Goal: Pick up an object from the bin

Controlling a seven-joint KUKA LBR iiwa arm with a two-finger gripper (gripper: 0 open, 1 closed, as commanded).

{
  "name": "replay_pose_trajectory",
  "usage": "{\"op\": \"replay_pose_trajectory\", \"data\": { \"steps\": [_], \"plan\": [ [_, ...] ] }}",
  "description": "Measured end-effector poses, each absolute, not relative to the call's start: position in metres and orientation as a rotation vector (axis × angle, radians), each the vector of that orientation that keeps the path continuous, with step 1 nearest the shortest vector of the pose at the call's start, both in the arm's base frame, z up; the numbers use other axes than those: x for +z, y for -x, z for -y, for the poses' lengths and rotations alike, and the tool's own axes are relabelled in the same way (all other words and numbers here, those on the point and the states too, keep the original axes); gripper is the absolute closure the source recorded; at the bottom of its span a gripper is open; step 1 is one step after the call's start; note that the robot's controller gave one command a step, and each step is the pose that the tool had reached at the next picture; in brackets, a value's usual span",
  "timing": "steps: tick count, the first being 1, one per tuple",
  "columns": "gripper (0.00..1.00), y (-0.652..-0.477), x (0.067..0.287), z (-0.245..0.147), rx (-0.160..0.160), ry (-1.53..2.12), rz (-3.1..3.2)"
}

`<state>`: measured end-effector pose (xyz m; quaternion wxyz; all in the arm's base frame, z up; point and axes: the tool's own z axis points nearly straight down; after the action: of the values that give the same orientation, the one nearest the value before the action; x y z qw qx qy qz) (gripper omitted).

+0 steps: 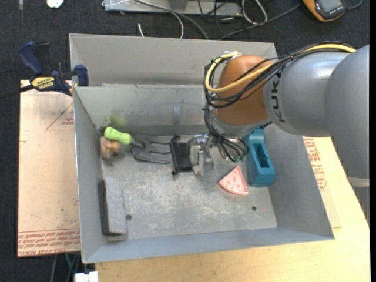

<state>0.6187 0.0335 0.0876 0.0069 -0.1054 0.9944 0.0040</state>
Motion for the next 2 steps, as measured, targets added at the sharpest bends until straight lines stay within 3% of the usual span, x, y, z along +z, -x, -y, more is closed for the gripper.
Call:
{"op": "replay_pose_trajectory", "data": {
  "steps": [1, 2],
  "plan": [
    [1.0, -0.621, 0.092, -0.048, 0.013, 0.525, -3.08],
    [1.0, -0.628, 0.151, -0.051, 0.015, 0.509, -3.085]
  ]
}}
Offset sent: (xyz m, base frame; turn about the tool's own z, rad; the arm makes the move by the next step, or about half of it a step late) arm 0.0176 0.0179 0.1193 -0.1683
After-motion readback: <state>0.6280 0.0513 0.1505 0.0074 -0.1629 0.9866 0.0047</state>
